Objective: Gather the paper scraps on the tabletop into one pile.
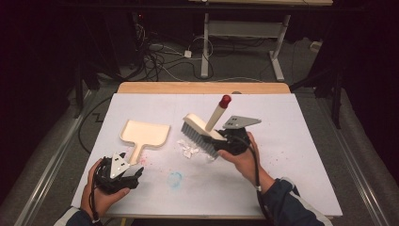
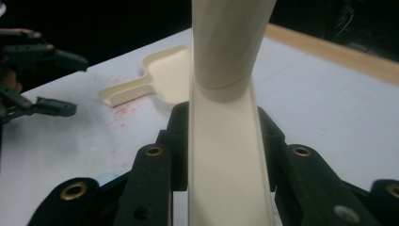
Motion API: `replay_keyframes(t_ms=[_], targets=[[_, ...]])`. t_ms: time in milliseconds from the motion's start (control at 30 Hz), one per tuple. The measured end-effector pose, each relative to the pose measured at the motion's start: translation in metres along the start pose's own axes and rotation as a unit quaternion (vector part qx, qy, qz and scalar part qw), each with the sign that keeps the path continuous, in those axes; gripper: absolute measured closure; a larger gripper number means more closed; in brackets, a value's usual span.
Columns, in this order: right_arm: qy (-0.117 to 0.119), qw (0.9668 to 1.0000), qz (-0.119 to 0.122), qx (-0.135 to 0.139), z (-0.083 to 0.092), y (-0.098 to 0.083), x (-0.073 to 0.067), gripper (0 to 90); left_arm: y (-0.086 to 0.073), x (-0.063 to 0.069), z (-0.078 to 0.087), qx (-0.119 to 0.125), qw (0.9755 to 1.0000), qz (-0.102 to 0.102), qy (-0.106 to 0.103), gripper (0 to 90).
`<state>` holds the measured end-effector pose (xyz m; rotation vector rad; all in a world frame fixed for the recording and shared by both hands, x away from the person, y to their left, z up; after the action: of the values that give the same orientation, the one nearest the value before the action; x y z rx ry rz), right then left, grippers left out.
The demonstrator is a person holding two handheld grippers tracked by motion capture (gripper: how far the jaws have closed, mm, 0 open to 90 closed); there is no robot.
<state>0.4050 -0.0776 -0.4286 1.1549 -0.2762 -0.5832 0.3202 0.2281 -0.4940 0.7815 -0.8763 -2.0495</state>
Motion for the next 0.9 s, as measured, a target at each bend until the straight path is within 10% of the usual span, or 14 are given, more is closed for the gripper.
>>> replay_keyframes(t_ms=[267,567,900], targets=[[0.004,0.9975,-0.056,-0.043,-0.041,-0.025,-0.032,67.4,-0.001,-0.001,0.000,-0.002,1.0000,0.003,-0.004,20.8],[-0.082,0.9901,-0.105,-0.044,-0.056,-0.039,0.002,67.2,-0.002,0.002,-0.003,-0.008,0.9999,0.000,-0.010,20.8],[-0.157,0.9766,-0.143,-0.030,-0.024,-0.044,0.033,67.3,-0.003,0.007,-0.007,-0.017,0.9997,-0.010,-0.016,20.8]])
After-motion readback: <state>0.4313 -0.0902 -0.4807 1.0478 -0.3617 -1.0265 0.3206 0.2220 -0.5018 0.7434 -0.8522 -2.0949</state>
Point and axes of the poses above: each handheld gripper's, and its own axes: z roughly backward along the jaws, y roughly out of its top, x roughly to its right, the point moved 5 cm from there along -z, roughly forward along the jaws, and after that the axes turned 5 degrees about x, right-handed, at the moved point
